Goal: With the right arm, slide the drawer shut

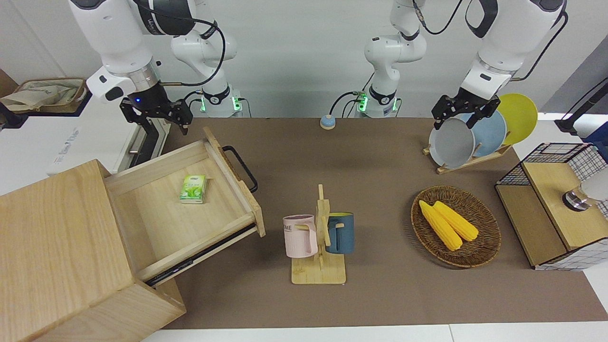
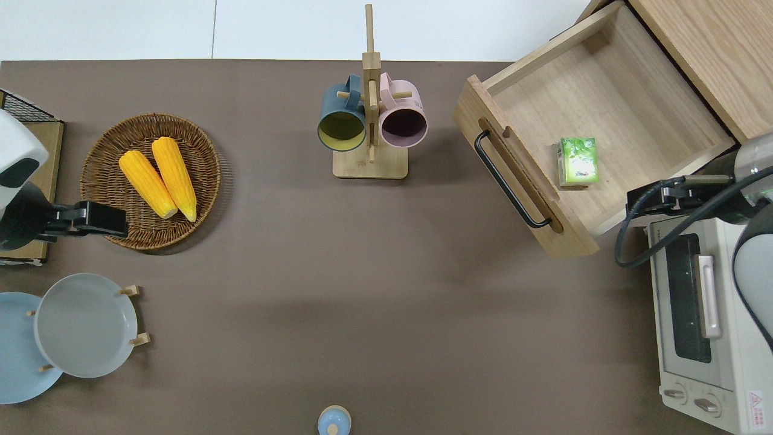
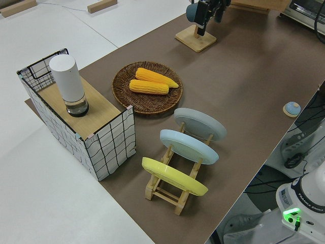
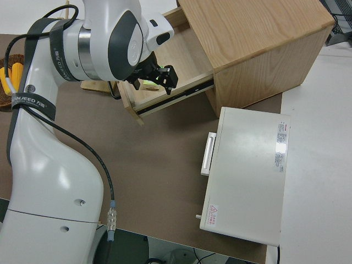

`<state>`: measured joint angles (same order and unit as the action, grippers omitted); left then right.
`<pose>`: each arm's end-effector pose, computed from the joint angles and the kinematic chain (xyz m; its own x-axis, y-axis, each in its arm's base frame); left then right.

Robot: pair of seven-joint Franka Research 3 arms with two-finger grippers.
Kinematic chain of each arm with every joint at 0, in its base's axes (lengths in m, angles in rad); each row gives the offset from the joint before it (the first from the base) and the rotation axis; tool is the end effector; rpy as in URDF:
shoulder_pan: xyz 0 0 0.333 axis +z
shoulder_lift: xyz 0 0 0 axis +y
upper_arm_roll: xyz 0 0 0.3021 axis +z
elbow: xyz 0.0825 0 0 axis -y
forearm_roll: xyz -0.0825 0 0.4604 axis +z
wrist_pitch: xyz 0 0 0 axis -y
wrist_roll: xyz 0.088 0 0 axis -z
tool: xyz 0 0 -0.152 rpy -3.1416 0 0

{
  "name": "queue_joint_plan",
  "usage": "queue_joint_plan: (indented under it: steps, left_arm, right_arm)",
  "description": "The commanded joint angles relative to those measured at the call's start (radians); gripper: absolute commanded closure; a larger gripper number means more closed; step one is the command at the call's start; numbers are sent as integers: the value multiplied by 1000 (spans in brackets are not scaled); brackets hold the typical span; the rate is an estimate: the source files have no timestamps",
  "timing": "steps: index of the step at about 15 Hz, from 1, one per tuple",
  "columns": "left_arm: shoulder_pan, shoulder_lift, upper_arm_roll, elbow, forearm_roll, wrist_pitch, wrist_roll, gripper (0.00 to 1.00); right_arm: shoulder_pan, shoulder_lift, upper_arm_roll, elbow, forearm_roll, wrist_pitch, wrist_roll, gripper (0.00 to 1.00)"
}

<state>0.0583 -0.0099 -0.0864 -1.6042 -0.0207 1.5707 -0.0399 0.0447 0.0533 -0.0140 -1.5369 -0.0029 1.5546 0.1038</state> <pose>0.6258 -0.0209 0.5535 0.9996 0.0118 -0.0244 0.0123 -0.9997 0.0189 0.6426 0.0195 0.5488 0.9967 -0.0731 -0.0350 -0.0729 -0.9973 0.0073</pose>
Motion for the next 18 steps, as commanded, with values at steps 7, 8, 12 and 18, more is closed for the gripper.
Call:
queue_joint_plan:
  steps: [7,8,12,18]
  left_arm:
    - [-6,-10,5,-5,11,-12,8,5]
    - [-5,-10,5,-5,11,-12,8,2]
    - [-6,-10,5,-5,11,-12,8,2]
    - [-5,-10,4,-5,11,-14,8,2]
  right_arm:
    - [-13,-7,9,23,-17,-10,-27,15]
    - [-11,-7,9,23,-17,-10,-27,17]
    - [-11,-7,9,23,-16,-10,-27,156]
    - [-8,-7,9,23,-16,-28,-29,1000]
